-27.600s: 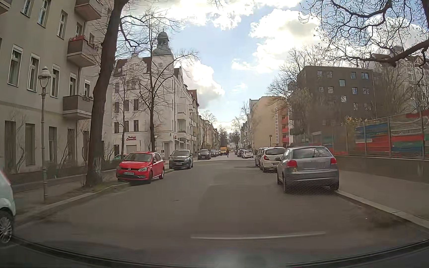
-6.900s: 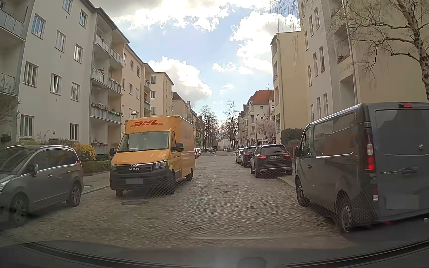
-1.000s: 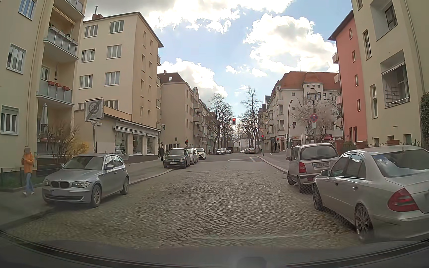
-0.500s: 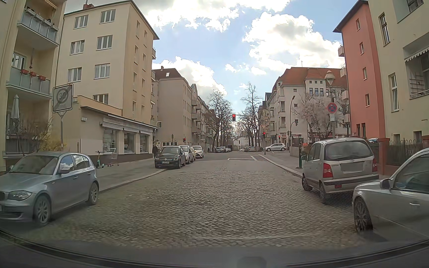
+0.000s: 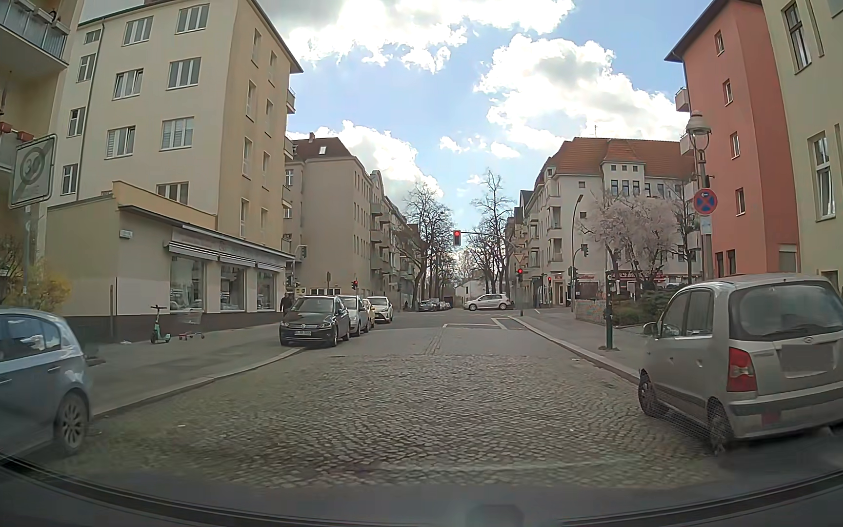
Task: Follow the waypoints while adhering to traffic rules and regulations
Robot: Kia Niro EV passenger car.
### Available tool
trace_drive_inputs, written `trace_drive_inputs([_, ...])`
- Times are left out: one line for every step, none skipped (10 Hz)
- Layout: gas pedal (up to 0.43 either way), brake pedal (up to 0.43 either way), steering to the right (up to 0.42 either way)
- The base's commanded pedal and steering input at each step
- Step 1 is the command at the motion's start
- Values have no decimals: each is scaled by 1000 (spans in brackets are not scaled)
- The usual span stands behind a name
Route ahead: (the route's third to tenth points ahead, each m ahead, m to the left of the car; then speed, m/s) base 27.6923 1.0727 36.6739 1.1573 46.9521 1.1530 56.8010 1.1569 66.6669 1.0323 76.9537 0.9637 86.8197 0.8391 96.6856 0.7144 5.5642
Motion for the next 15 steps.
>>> trace_drive_inputs([8, 30, 7])
trace_drive_inputs([8, 30, 21])
trace_drive_inputs([8, 30, 24])
trace_drive_inputs([8, 30, 16])
trace_drive_inputs([8, 30, 15])
trace_drive_inputs([8, 30, 26])
trace_drive_inputs([8, 30, 38])
trace_drive_inputs([8, 30, 47])
trace_drive_inputs([20, 30, 46])
trace_drive_inputs([20, 30, 45])
trace_drive_inputs([20, 30, 47])
trace_drive_inputs([20, 30, 56])
trace_drive_inputs([20, 30, 65])
trace_drive_inputs([20, 30, 78])
trace_drive_inputs([20, 30, 81])
